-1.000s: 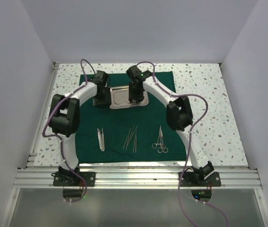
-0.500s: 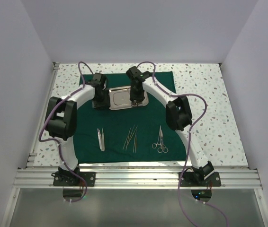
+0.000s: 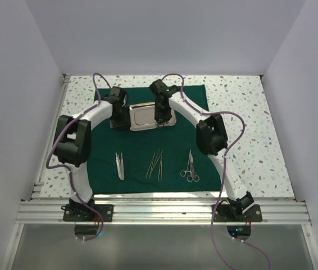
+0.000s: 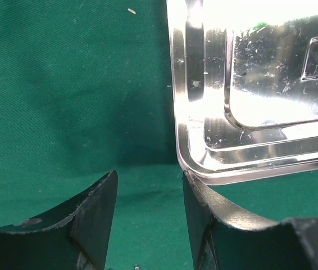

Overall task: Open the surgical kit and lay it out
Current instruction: Pick up the medical item from the container.

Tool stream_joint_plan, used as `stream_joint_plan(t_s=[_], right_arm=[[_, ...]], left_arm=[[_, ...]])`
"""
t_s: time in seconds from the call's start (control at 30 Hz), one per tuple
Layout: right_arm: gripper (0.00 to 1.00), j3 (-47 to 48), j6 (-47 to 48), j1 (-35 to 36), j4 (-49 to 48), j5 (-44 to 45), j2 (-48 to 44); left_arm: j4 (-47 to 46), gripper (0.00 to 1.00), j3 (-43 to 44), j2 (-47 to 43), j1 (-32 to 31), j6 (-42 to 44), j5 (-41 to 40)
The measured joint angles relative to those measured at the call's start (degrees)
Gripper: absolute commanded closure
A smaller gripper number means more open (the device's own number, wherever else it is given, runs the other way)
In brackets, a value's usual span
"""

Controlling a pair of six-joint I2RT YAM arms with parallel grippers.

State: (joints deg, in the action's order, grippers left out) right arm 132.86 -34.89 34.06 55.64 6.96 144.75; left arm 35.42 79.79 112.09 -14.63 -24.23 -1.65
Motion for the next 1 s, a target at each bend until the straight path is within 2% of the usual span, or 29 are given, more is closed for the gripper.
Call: stream_joint_plan(t_s=[0.17,0.3,0.63,0.67,0.7,1.0], right_arm=[[0.70,-0.42,1.36,0.09,-0.07,1.09,-0.02],[0.77,-0.92,2.38,0.59,0.15,4.44,0.00],[0.84,-0.55,2.10,2.40,1.79,10.60,0.39],[0.87,-0.61,1.90,2.54,1.86,11.02,0.39],[0.99,-0.79,1.70,2.69,1.84,11.52,0.39],[1.00,-4.00,1.60,3.06,-0.81,12.90,-1.38]], left_arm=[[-0.02,0.47,0.00,0.00,0.00,0.02,0.15],[-0.07,0.48,0.00,0.00,0.00,0.02,0.42],[-0.22,0.50,0.00,-0.02,0.26,0.02,1.79],[-0.22,0.50,0.00,0.00,0.35,0.02,1.90],[-0.22,0.50,0.00,0.00,0.44,0.02,1.95],[-0.20,0.51,0.00,-0.02,0.90,0.02,2.36]])
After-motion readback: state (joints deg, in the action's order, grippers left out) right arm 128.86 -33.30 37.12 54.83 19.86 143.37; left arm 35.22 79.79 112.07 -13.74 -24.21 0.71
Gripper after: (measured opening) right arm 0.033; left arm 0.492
